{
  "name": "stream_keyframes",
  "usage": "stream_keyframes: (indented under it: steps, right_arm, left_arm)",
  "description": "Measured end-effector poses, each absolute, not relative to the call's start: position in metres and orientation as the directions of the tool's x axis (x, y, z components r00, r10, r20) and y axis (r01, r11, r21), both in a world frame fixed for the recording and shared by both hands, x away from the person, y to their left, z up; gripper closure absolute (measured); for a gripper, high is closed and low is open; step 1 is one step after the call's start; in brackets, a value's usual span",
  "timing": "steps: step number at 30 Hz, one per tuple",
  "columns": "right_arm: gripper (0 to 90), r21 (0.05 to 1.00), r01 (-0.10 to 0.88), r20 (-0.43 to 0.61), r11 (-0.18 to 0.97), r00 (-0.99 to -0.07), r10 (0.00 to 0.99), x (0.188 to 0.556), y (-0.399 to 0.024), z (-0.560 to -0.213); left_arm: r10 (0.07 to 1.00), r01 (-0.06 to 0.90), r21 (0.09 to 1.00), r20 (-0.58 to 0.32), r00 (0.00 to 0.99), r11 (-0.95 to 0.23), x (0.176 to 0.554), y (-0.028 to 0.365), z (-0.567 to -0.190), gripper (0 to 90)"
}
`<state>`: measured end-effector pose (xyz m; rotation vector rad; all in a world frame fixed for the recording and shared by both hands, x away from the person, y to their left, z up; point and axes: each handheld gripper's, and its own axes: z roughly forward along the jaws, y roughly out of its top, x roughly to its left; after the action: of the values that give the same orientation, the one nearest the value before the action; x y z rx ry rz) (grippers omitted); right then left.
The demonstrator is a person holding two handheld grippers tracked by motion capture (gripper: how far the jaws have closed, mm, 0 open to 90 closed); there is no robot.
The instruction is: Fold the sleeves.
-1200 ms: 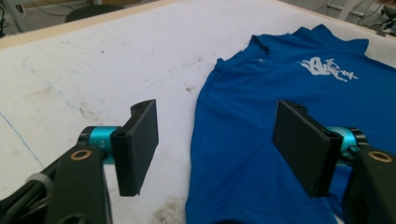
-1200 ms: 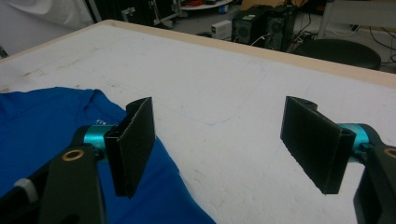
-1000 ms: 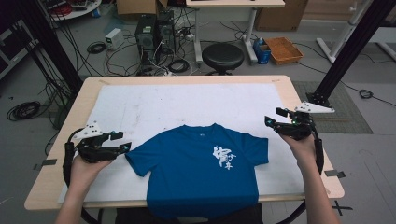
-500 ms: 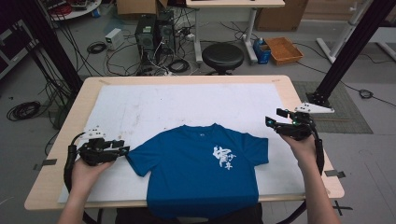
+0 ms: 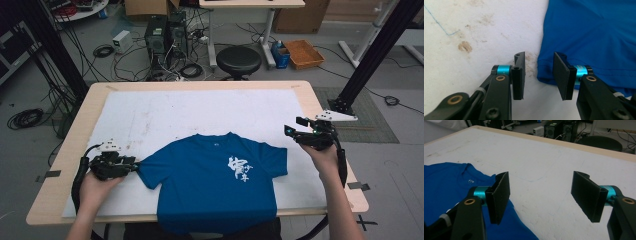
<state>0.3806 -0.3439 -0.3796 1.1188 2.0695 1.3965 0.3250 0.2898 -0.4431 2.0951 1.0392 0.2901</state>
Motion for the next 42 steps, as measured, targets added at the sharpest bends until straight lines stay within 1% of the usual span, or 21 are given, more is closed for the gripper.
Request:
stream_keyframes:
  steps: [2, 4, 6, 7, 8, 9, 11, 15, 18, 21, 22, 24, 27, 31, 34, 36, 37, 38, 39, 40, 42]
  right_arm:
    - [31.6, 0.902, 0.392, 0.101, 0.181, -0.598, 0.795, 0.381, -0.344, -0.38]
    - [31.7, 0.901, 0.394, 0.102, 0.18, -0.597, 0.795, 0.381, -0.344, -0.38]
    - [31.7, 0.901, 0.393, 0.1, 0.182, -0.598, 0.795, 0.381, -0.344, -0.38]
    - [31.7, 0.902, 0.391, 0.097, 0.184, -0.599, 0.795, 0.381, -0.344, -0.38]
    - [31.7, 0.902, 0.391, 0.098, 0.183, -0.599, 0.795, 0.381, -0.344, -0.38]
    - [31.7, 0.902, 0.391, 0.099, 0.182, -0.599, 0.795, 0.381, -0.344, -0.38]
    - [31.7, 0.902, 0.391, 0.099, 0.183, -0.6, 0.794, 0.381, -0.344, -0.38]
    - [31.7, 0.903, 0.39, 0.098, 0.183, -0.6, 0.794, 0.381, -0.343, -0.38]
    - [31.7, 0.903, 0.39, 0.098, 0.182, -0.599, 0.795, 0.38, -0.344, -0.379]
    - [31.7, 0.903, 0.389, 0.099, 0.181, -0.599, 0.794, 0.38, -0.344, -0.379]
    - [31.7, 0.905, 0.387, 0.099, 0.179, -0.599, 0.795, 0.381, -0.344, -0.379]
    - [31.7, 0.905, 0.385, 0.098, 0.179, -0.6, 0.794, 0.381, -0.344, -0.379]
    - [31.7, 0.907, 0.382, 0.096, 0.178, -0.598, 0.795, 0.38, -0.345, -0.379]
    - [31.7, 0.907, 0.379, 0.091, 0.182, -0.6, 0.795, 0.379, -0.344, -0.377]
    - [31.7, 0.907, 0.374, 0.082, 0.192, -0.604, 0.793, 0.379, -0.344, -0.376]
    - [31.7, 0.909, 0.368, 0.077, 0.195, -0.608, 0.79, 0.378, -0.343, -0.375]
    - [31.7, 0.909, 0.367, 0.075, 0.197, -0.608, 0.79, 0.378, -0.342, -0.375]
    - [31.7, 0.909, 0.367, 0.074, 0.199, -0.61, 0.789, 0.378, -0.342, -0.374]
    - [31.7, 0.909, 0.367, 0.072, 0.199, -0.609, 0.79, 0.378, -0.341, -0.374]
    - [31.7, 0.909, 0.367, 0.072, 0.199, -0.609, 0.79, 0.378, -0.341, -0.374]
    - [31.7, 0.91, 0.359, 0.063, 0.207, -0.613, 0.787, 0.378, -0.338, -0.372]
  left_arm:
    - [0.761, 0.584, 0.721, -0.122, 0.638, -0.374, 0.325, 0.29, -0.443, 64.9]
    - [0.771, 0.581, 0.724, -0.107, 0.628, -0.373, 0.324, 0.29, -0.443, 69.9]
    - [0.778, 0.58, 0.726, -0.1, 0.62, -0.369, 0.323, 0.289, -0.443, 71.1]
    - [0.779, 0.581, 0.725, -0.098, 0.619, -0.37, 0.322, 0.289, -0.443, 76.1]
    - [0.77, 0.58, 0.723, -0.104, 0.63, -0.376, 0.322, 0.288, -0.442, 77.5]
    - [0.766, 0.568, 0.719, -0.077, 0.638, -0.4, 0.321, 0.285, -0.441, 77.5]
    - [0.755, 0.562, 0.709, -0.064, 0.652, -0.425, 0.322, 0.282, -0.44, 79.1]
    - [0.752, 0.56, 0.711, -0.066, 0.655, -0.426, 0.321, 0.281, -0.44, 84.7]
    - [0.759, 0.574, 0.718, -0.099, 0.644, -0.394, 0.321, 0.283, -0.438, 87.5]
    - [0.77, 0.595, 0.716, -0.127, 0.625, -0.365, 0.32, 0.282, -0.434, 88.0]
    - [0.767, 0.601, 0.724, -0.157, 0.622, -0.339, 0.319, 0.28, -0.427, 88.0]
    - [0.76, 0.598, 0.726, -0.163, 0.63, -0.34, 0.319, 0.278, -0.422, 88.0]
    - [0.743, 0.575, 0.741, -0.158, 0.65, -0.346, 0.318, 0.263, -0.401, 88.0]
    - [0.721, 0.586, 0.755, -0.228, 0.655, -0.294, 0.318, 0.246, -0.384, 88.0]
    - [0.699, 0.609, 0.757, -0.303, 0.647, -0.236, 0.32, 0.231, -0.379, 88.0]
    - [0.688, 0.62, 0.756, -0.336, 0.643, -0.21, 0.321, 0.22, -0.378, 87.9]
    - [0.688, 0.62, 0.756, -0.336, 0.643, -0.21, 0.321, 0.22, -0.378, 87.9]
    - [0.674, 0.635, 0.753, -0.381, 0.633, -0.171, 0.324, 0.209, -0.377, 87.9]
    - [0.674, 0.635, 0.753, -0.381, 0.633, -0.171, 0.324, 0.209, -0.377, 87.9]
    - [0.664, 0.642, 0.751, -0.402, 0.631, -0.155, 0.326, 0.203, -0.378, 87.9]
    - [0.645, 0.643, 0.751, -0.418, 0.64, -0.152, 0.334, 0.185, -0.381, 87.9]
